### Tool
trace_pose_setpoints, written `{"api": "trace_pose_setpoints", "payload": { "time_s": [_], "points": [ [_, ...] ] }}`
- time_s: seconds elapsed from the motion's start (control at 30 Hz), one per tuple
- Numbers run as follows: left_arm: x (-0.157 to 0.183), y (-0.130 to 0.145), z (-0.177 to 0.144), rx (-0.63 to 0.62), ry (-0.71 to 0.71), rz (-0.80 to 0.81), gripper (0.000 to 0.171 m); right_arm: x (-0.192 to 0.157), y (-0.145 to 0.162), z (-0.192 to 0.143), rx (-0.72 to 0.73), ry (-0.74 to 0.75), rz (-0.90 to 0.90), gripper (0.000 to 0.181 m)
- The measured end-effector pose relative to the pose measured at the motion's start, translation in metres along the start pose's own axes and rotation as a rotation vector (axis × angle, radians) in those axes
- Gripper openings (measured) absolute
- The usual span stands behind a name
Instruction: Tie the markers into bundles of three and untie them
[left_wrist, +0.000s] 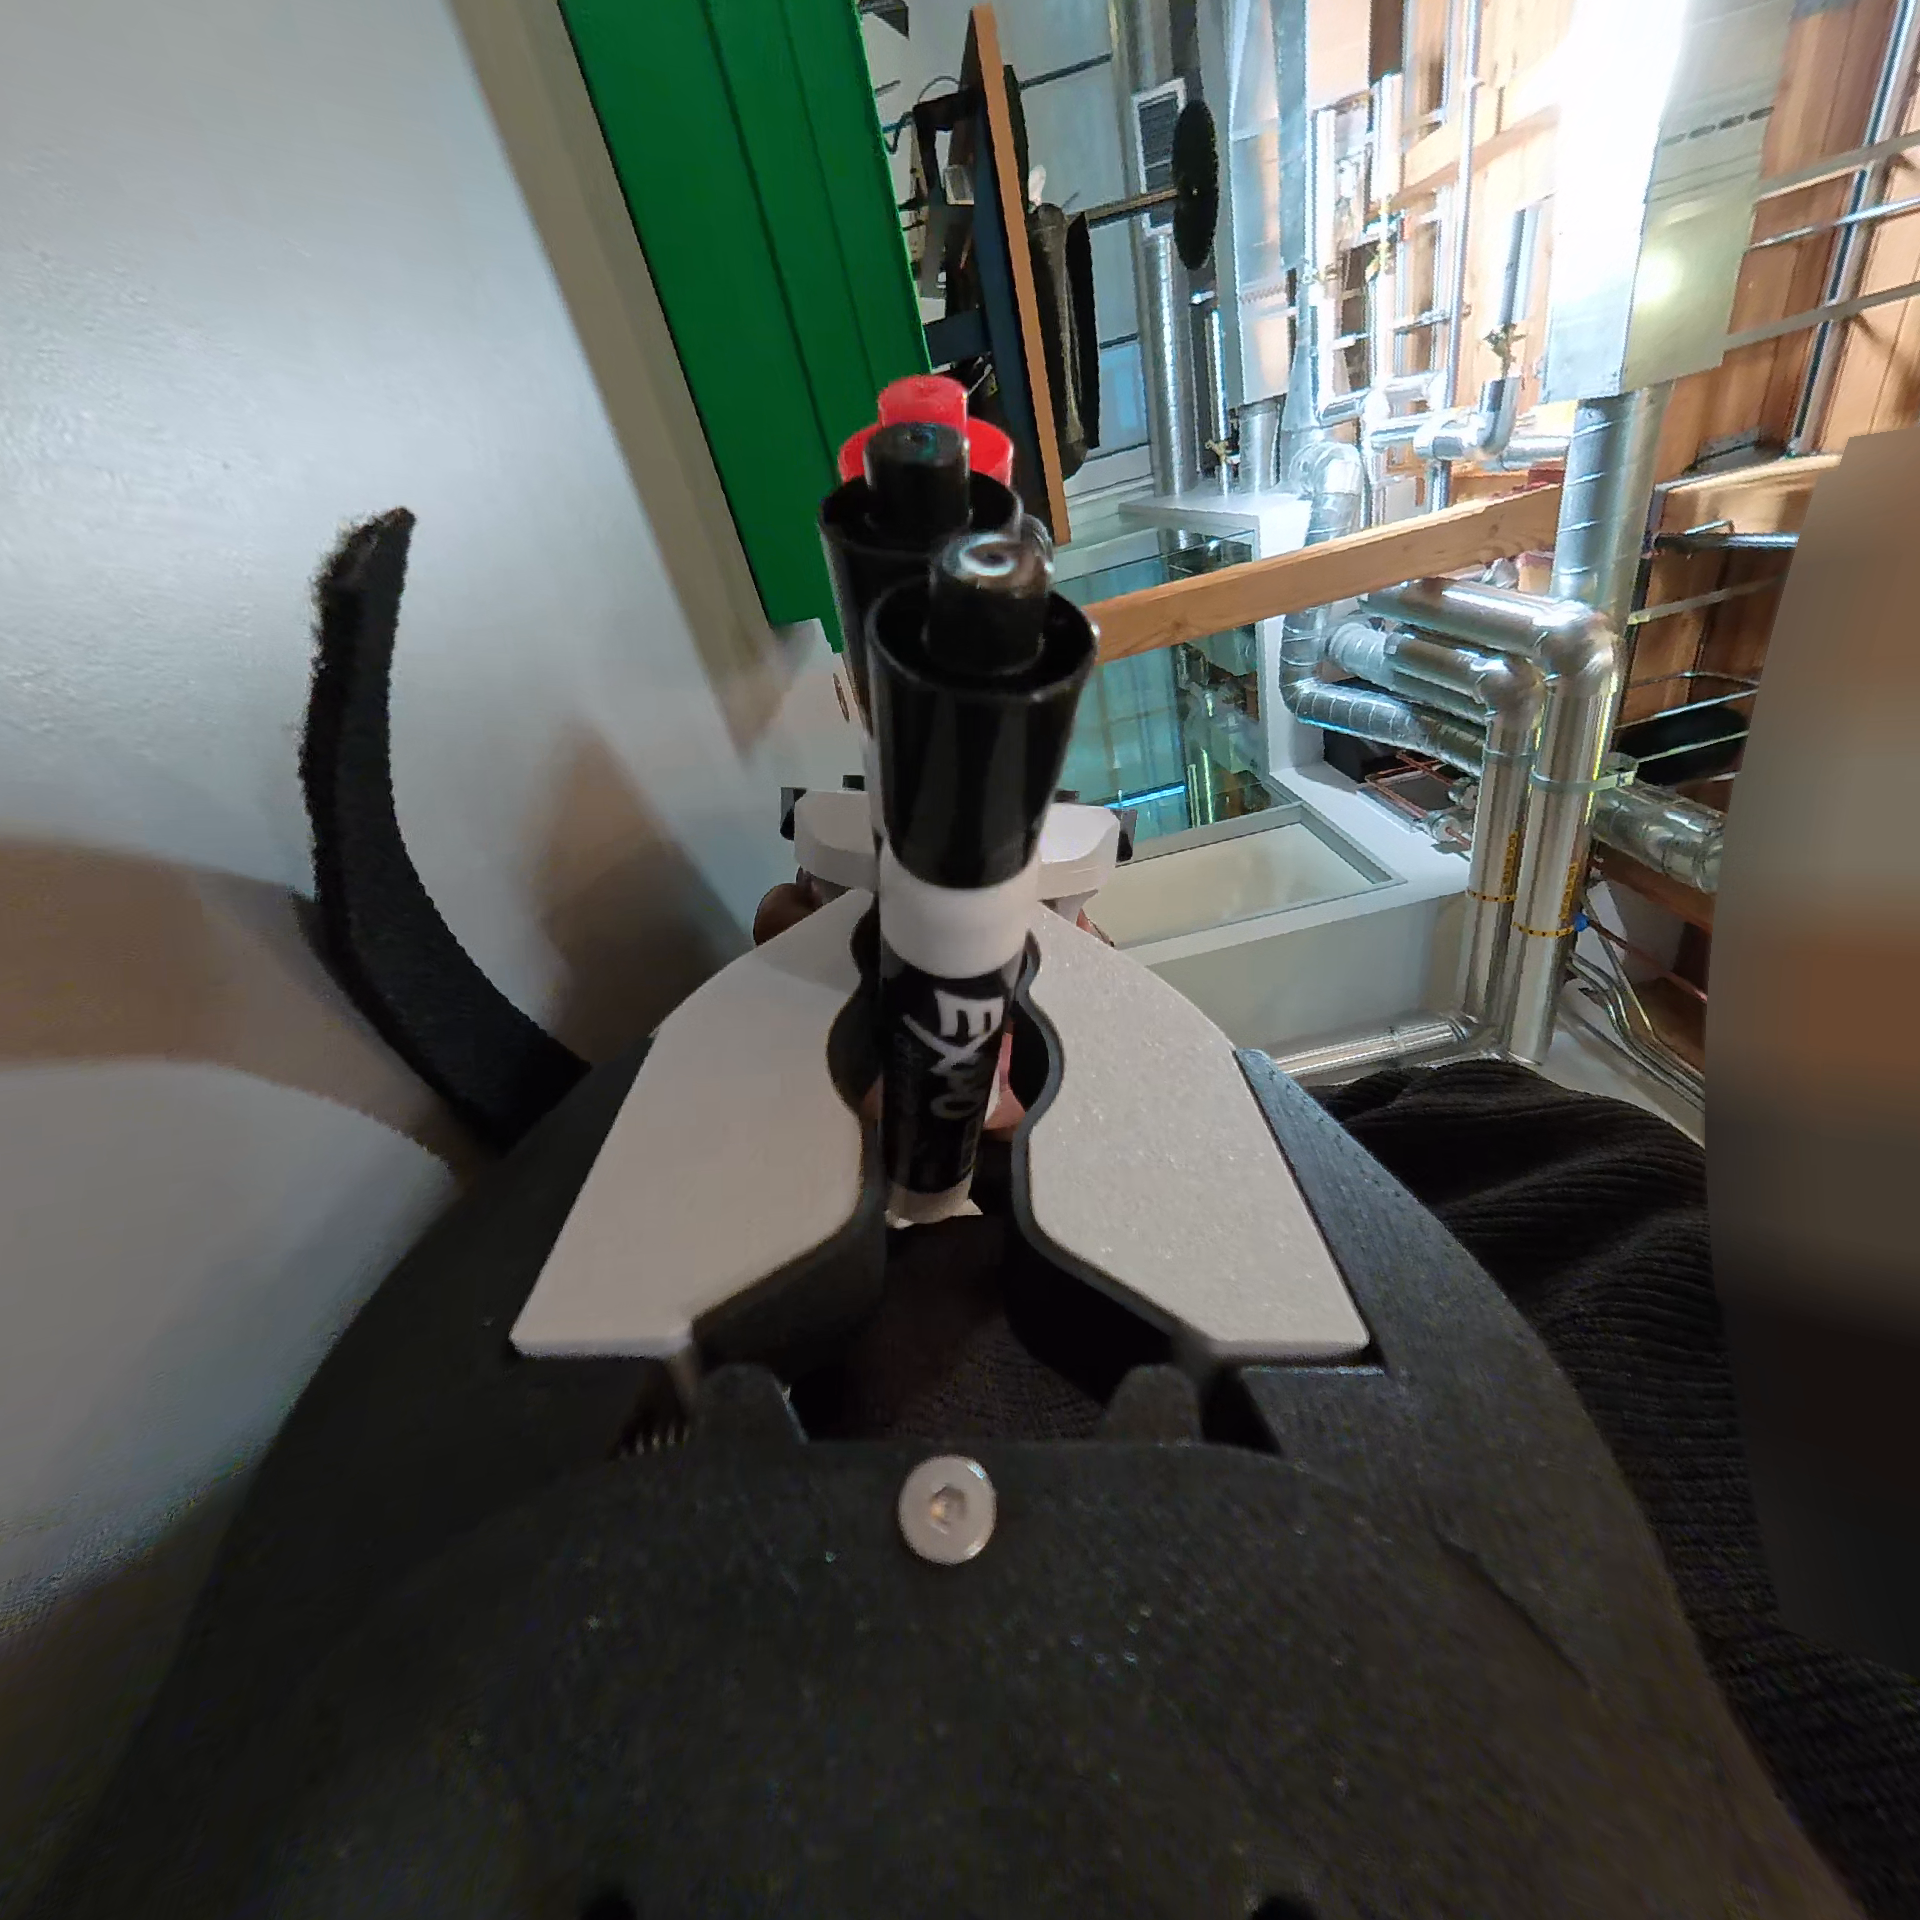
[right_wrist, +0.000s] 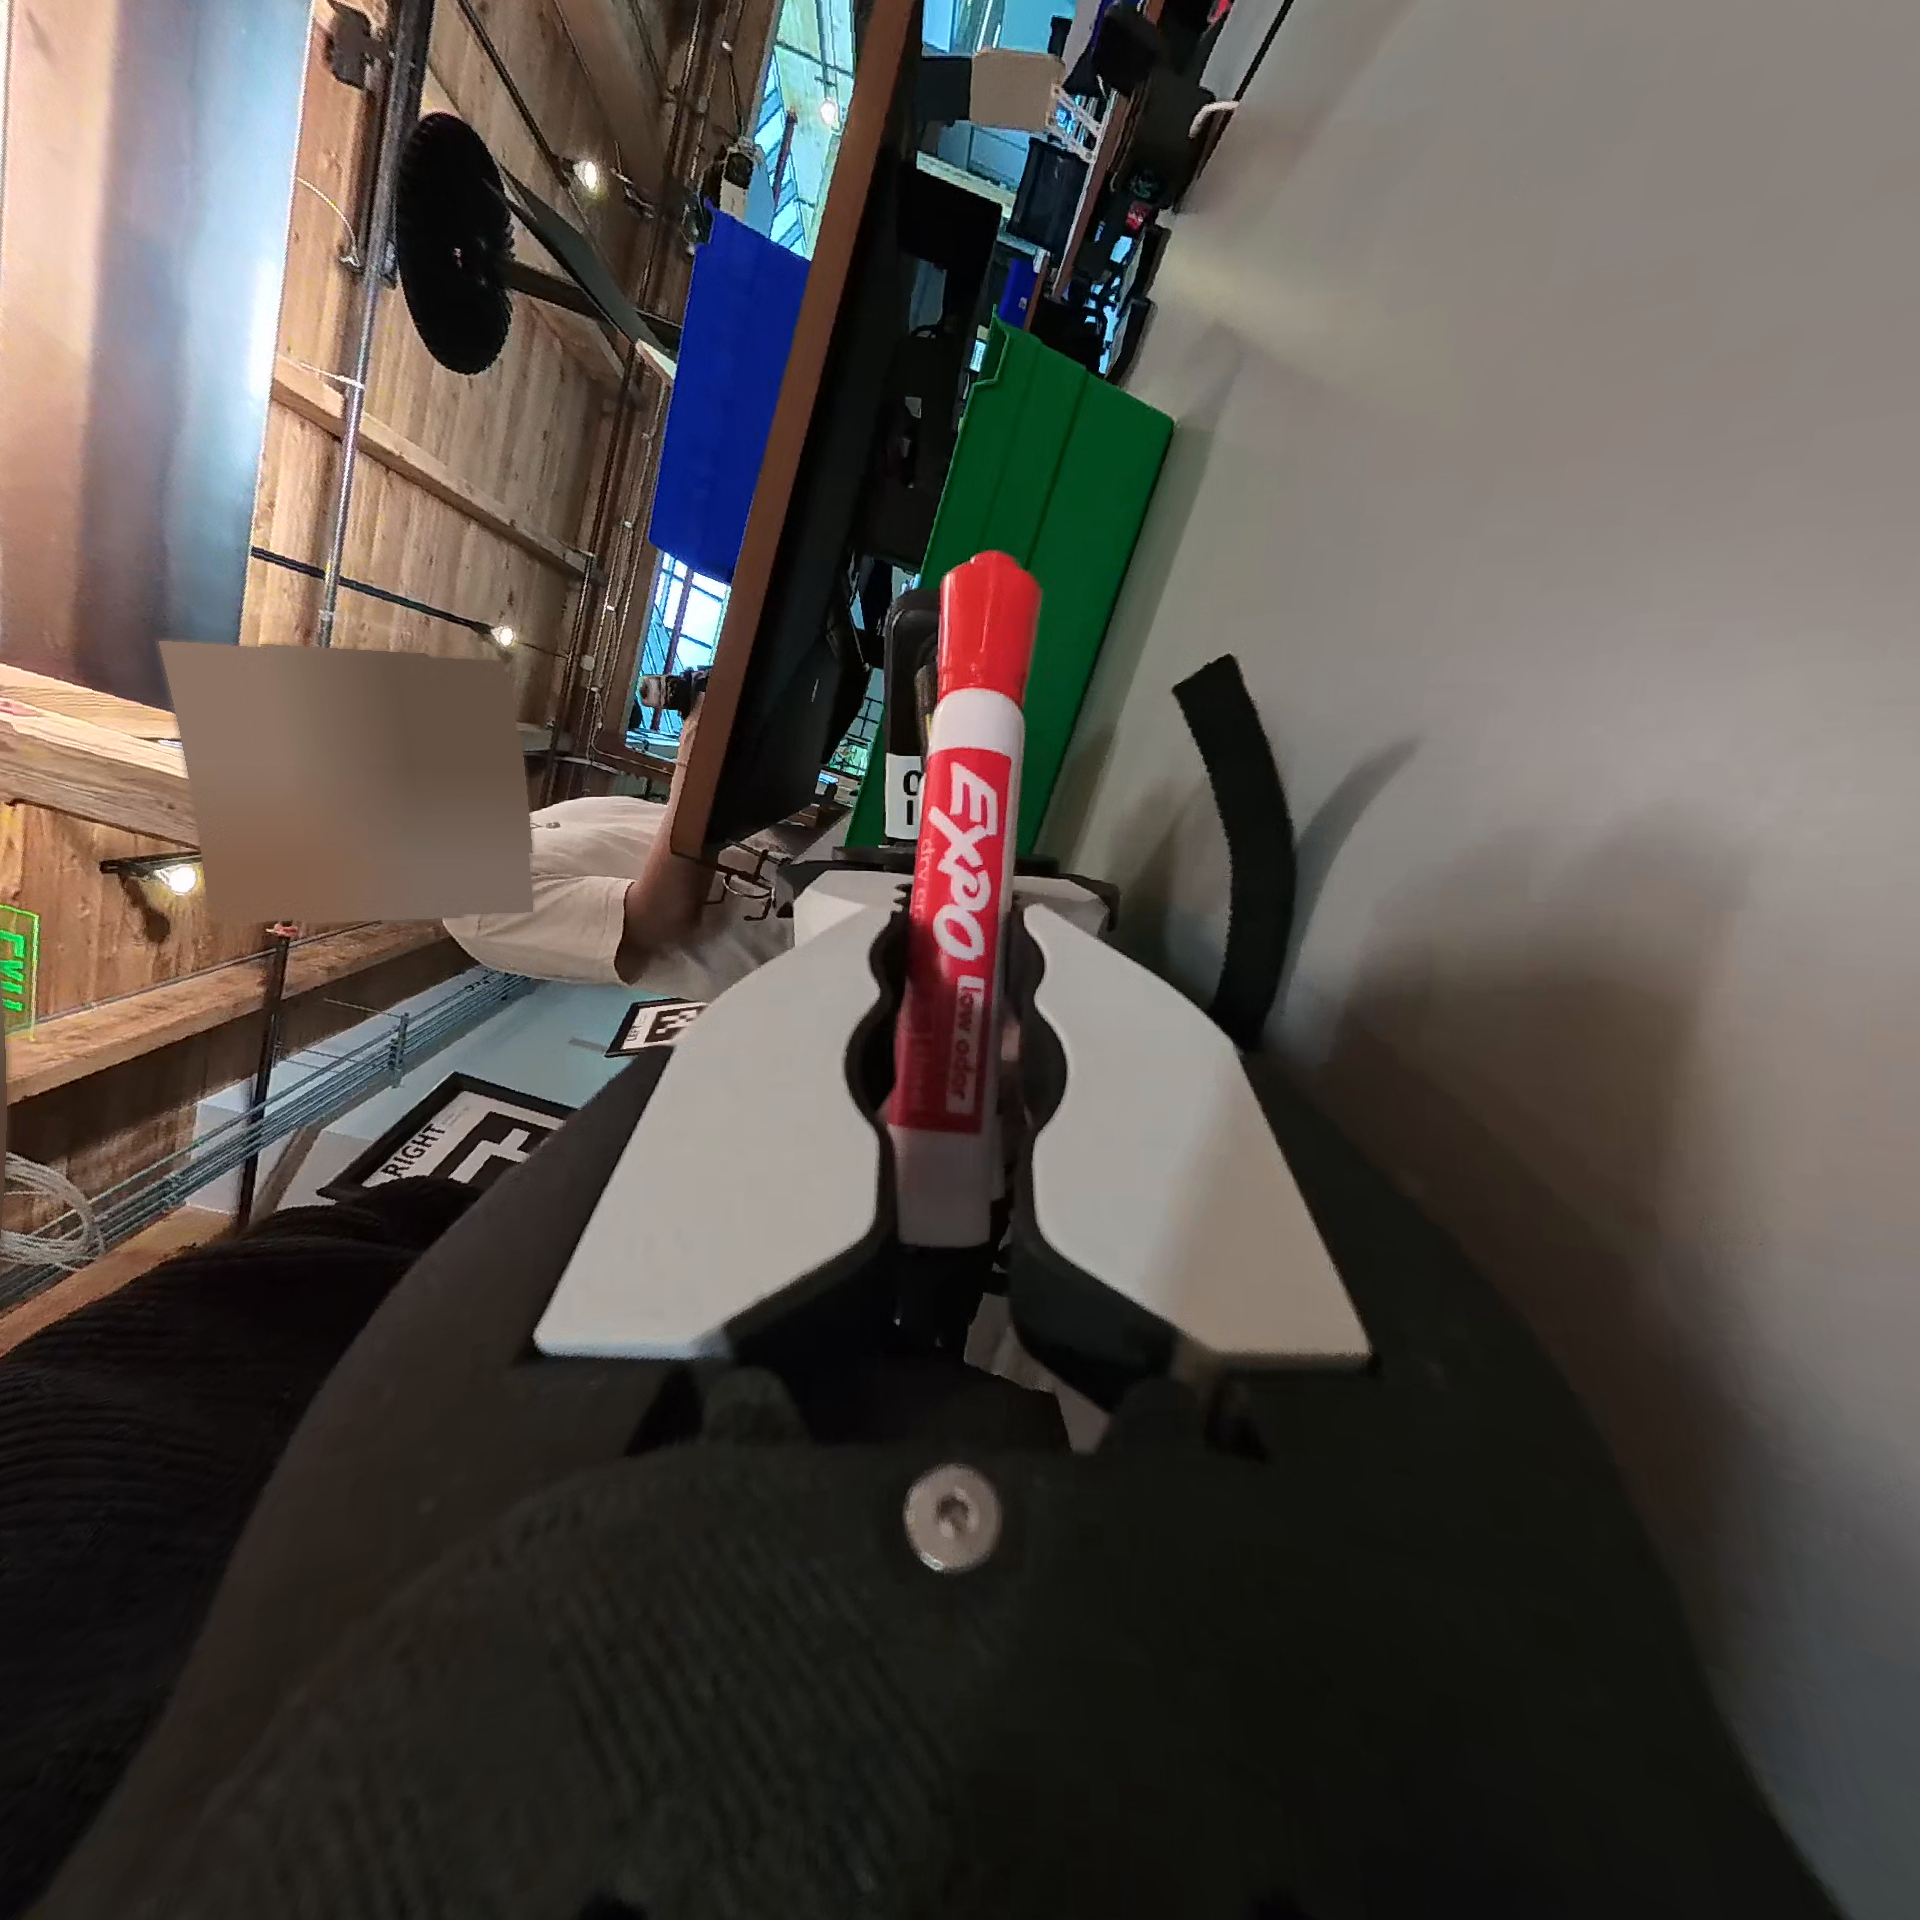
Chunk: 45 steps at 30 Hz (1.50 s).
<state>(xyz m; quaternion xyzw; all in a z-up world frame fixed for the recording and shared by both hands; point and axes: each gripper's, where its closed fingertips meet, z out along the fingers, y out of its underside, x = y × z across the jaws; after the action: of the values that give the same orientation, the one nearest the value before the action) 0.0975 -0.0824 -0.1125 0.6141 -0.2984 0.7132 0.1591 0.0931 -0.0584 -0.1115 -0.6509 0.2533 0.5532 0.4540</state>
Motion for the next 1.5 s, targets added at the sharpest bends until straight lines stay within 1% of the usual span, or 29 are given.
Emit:
{"api": "trace_pose_setpoints", "payload": {
  "time_s": [0.1, 0.3, 0.43, 0.53, 0.6, 0.67, 0.77, 0.87, 0.97, 1.1, 1.17, 1.27, 1.37, 1.5],
  "points": [
    [0.001, 0.002, 0.002, -0.011, 0.009, -0.008, 0.022, 0.000, 0.001, 0.001, 0.002, 0.017, -0.034, 0.019],
    [0.001, 0.002, 0.002, 0.002, -0.003, 0.014, 0.022, 0.001, 0.001, 0.002, 0.016, 0.036, -0.061, 0.031],
    [0.000, 0.001, 0.002, -0.001, 0.000, -0.011, 0.021, 0.000, 0.000, 0.002, 0.014, 0.036, -0.061, 0.029],
    [-0.003, -0.003, -0.001, 0.016, -0.005, -0.030, 0.020, 0.001, -0.002, 0.000, 0.008, 0.036, -0.065, 0.022],
    [-0.008, -0.004, -0.003, 0.010, -0.041, -0.020, 0.020, 0.003, -0.002, -0.002, 0.005, 0.047, -0.063, 0.019],
    [-0.015, -0.008, -0.006, 0.034, -0.090, -0.002, 0.020, 0.011, -0.003, -0.003, 0.005, 0.085, -0.058, 0.019],
    [-0.024, -0.022, -0.014, 0.099, -0.135, -0.021, 0.020, 0.024, -0.006, -0.009, 0.012, 0.132, -0.029, 0.019],
    [-0.033, -0.032, -0.023, 0.147, -0.163, -0.043, 0.020, 0.026, -0.007, -0.011, 0.017, 0.136, -0.016, 0.019],
    [-0.030, -0.032, -0.024, 0.133, -0.148, -0.046, 0.020, 0.023, -0.007, -0.012, 0.012, 0.139, -0.043, 0.019],
    [-0.016, -0.025, -0.019, 0.096, -0.089, -0.016, 0.020, 0.013, -0.013, -0.011, 0.036, 0.114, -0.095, 0.019],
    [-0.014, -0.021, -0.015, 0.067, -0.078, -0.011, 0.020, 0.013, -0.012, -0.011, 0.031, 0.131, -0.125, 0.019],
    [-0.016, -0.016, -0.013, 0.043, -0.089, -0.011, 0.020, 0.012, -0.013, -0.011, 0.036, 0.140, -0.146, 0.019],
    [-0.016, -0.019, -0.016, 0.056, -0.087, -0.027, 0.020, 0.014, -0.015, -0.014, 0.050, 0.145, -0.127, 0.019],
    [-0.025, -0.027, -0.027, 0.075, -0.156, -0.033, 0.020, 0.020, -0.018, -0.019, 0.070, 0.153, -0.083, 0.019]
  ]
}}
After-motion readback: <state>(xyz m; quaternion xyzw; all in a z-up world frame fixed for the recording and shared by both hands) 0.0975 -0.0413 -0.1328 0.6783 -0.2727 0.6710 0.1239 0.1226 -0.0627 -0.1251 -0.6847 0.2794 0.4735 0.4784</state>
